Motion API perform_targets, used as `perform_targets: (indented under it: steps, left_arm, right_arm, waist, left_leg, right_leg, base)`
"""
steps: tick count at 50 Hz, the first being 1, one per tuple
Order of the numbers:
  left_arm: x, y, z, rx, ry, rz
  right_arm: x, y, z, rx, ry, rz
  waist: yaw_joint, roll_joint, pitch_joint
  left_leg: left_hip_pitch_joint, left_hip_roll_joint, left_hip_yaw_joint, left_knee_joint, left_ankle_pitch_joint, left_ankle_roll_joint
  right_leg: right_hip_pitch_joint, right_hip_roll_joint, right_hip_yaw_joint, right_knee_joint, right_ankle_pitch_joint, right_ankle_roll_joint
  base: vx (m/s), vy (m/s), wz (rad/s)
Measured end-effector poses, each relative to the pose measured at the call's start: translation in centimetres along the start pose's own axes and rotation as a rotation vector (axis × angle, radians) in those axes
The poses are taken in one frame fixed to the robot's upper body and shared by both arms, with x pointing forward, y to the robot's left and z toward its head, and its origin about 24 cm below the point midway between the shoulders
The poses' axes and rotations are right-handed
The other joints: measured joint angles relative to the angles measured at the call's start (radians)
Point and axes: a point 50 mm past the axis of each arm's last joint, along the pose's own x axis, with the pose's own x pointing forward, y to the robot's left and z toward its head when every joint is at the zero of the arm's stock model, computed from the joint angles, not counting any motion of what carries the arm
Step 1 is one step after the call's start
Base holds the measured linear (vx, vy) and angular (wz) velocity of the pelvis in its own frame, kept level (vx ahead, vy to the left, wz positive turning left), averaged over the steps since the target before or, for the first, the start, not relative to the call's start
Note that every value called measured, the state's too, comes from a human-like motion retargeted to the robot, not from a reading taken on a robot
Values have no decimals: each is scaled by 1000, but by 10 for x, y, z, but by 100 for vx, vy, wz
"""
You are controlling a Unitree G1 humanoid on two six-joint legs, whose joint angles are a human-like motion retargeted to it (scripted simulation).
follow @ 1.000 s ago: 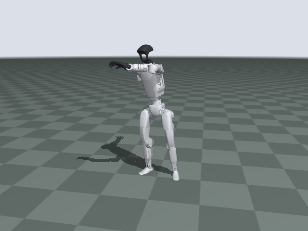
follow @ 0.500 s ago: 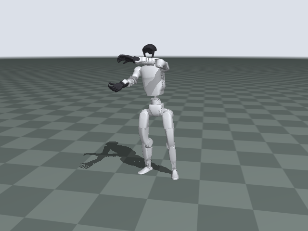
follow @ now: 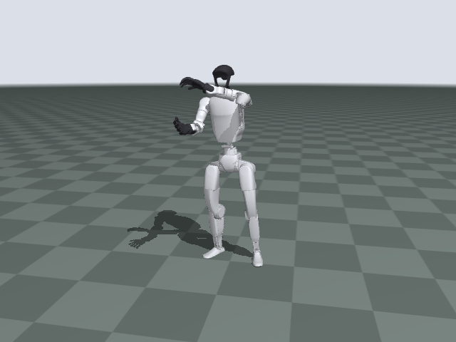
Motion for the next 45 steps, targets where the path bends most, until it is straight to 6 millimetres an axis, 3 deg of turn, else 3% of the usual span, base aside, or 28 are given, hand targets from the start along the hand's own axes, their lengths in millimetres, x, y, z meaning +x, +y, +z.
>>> perform_targets:
  steps: [1,2,3,4,8,11,13,15,18,20,22,25,27,30,33,36,40,43,45]
  left_arm:
    - [-4,-3,-2,12,1,-14]
    - [-8,-5,-4,5,12,-10]
    - [-10,-3,-6,-38,46,33]
    - [-12,-3,-8,-40,57,28]
    - [-17,-10,-6,15,31,-37]
    - [-16,-10,-4,57,0,-27]
    - [-14,-9,-4,78,-8,-13]
    - [-14,-12,-6,74,10,5]
    - [-19,-16,-18,40,97,26]
    - [-27,-20,-28,-33,188,69]
    - [-42,-25,-40,-127,300,120]
    - [-77,-43,-54,-322,495,210]
    - [-110,-64,-59,-489,653,271]
    - [-169,-105,-56,-757,939,366]
    - [-238,-153,-34,-980,1277,442]
    - [-311,-195,8,-1121,1641,493]
    - [-408,-224,90,-1163,2136,506]
    - [-475,-216,166,-1124,2494,499]
    - [-516,-194,217,-1048,2721,524]
  right_arm:
    - [-10,-19,-16,-67,50,-28]
    - [-22,-40,-29,3,98,-121]
    - [-37,-63,-40,336,137,-359]
    - [-52,-86,-53,432,184,-482]
    - [-131,-189,-85,273,342,-811]
    - [-214,-263,-83,37,451,-1159]
    - [-277,-300,-71,-136,562,-1383]
    - [-341,-322,-53,-276,694,-1573]
    - [-409,-329,-30,-326,814,-1790]
    - [-440,-328,-18,-316,839,-1888]
    - [-450,-328,-15,-308,838,-1909]
    - [-445,-330,-16,-346,860,-1840]
    - [-427,-332,-21,-388,876,-1756]
    - [-384,-331,-36,-451,874,-1597]
    - [-321,-316,-59,-546,825,-1371]
    - [-247,-281,-79,-697,718,-1048]
    - [-152,-199,-83,-890,403,-503]
    - [-99,-126,-52,-912,85,-127]
    - [-75,-79,-20,-926,-130,94]
  waist:
    - [-5,0,7]
    - [-10,1,16]
    - [-15,5,29]
    - [-19,5,38]
    - [-23,8,65]
    - [-19,12,91]
    - [-16,16,109]
    - [-10,23,122]
    - [-19,24,165]
    - [-19,24,183]
    - [-22,12,209]
    - [-18,-9,231]
    - [-7,-26,235]
    - [23,-54,230]
    - [69,-81,215]
    - [128,-109,193]
    - [219,-145,168]
    - [297,-169,159]
    - [352,-182,159]
  left_leg:
    - [-2,0,1,-1,1,-2]
    - [-5,1,1,-1,2,-3]
    - [-11,2,0,0,4,-5]
    - [-16,2,-1,0,6,-7]
    - [-43,-1,-13,-5,15,-20]
    - [-66,-5,-31,-13,26,-38]
    - [-81,-8,-45,-21,35,-51]
    - [-95,-13,-61,-31,44,-64]
    - [-116,-8,-81,-14,43,-91]
    - [-120,-10,-89,-28,51,-106]
    - [-114,-11,-90,-45,62,-120]
    - [-103,-11,-82,-65,70,-133]
    - [-96,-9,-72,-71,70,-133]
    - [-91,-7,-57,-68,64,-124]
    - [-94,-5,-52,-50,51,-107]
    - [-104,-7,-63,-30,39,-88]
    - [-120,-16,-104,-14,31,-66]
    - [-128,-27,-147,-16,32,-56]
    - [-130,-33,-176,-20,34,-53]
  right_leg:
    - [-4,0,1,0,1,0]
    - [-7,1,2,-1,4,0]
    - [-9,3,0,-5,7,-2]
    - [-13,3,-1,-6,10,-2]
    - [-36,2,-10,-7,21,-1]
    - [-53,1,-25,-8,30,0]
    - [-63,0,-37,-9,35,-1]
    - [-73,-2,-50,-8,40,-4]
    - [-76,0,-69,-7,43,-6]
    - [-82,0,-76,-5,45,-7]
    - [-85,1,-76,-5,46,-7]
    - [-88,3,-69,-4,47,-4]
    - [-90,6,-60,-6,49,2]
    - [-90,8,-47,-12,54,17]
    - [-85,8,-43,-20,57,39]
    - [-77,5,-56,-26,57,60]
    - [-61,-3,-100,-23,47,79]
    - [-50,-12,-146,-7,32,82]
    - [-43,-17,-176,9,21,79]
  base:
    - [-6,3,-9]
    - [-6,2,-2]
    - [-6,2,2]
    - [-6,3,5]
    - [-7,5,13]
    - [-8,7,27]
    - [-8,8,34]
    - [-8,8,38]
    - [-8,7,34]
    - [-7,6,18]
    - [-6,5,2]
    - [-1,1,-7]
    - [-2,1,-26]
    - [0,0,-26]
    - [1,0,-6]
    - [4,-1,16]
    - [7,-2,55]
    - [8,-1,77]
    - [8,-1,79]
